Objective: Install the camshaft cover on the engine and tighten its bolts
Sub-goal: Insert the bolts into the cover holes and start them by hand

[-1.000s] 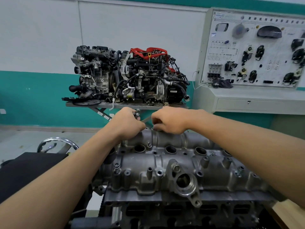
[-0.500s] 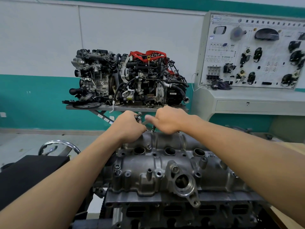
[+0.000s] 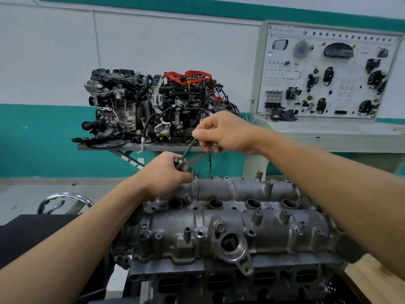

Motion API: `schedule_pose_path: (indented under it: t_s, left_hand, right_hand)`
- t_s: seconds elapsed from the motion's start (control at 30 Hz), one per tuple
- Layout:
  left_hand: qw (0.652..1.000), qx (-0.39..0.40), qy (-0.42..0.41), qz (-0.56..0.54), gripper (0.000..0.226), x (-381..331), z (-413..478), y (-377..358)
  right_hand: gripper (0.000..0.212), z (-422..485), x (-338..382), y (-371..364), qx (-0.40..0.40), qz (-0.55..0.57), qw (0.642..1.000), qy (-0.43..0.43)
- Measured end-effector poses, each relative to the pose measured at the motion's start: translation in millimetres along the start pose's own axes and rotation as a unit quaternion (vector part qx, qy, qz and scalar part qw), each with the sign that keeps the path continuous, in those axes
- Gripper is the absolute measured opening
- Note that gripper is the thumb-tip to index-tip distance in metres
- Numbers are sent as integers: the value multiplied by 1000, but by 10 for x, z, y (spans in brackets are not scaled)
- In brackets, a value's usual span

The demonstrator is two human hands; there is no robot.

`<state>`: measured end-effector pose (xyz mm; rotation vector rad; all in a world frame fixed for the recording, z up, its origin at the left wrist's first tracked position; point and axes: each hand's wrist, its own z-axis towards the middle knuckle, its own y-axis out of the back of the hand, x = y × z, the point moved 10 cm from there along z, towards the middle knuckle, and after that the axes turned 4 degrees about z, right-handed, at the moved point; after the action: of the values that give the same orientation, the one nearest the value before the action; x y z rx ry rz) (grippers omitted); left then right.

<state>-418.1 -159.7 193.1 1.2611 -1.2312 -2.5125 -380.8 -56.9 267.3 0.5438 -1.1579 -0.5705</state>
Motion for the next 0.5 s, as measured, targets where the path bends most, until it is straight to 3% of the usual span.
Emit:
schedule_pose_path:
  t_s: [0.1,0.27,0.5]
  left_hand:
    - [1000,3,2,6,43,21,14,-14]
    - [1000,22,10,14,41,44,2,-55]
    - [999,31,19,18,38,64,1,-71]
  right_hand:
    - [22,-70,-101,379,-45,-87,995,-18]
    - [21,-175,-359,365,15,-288,956,-54]
    - [21,-211,-656,279,18,-288,955,-74]
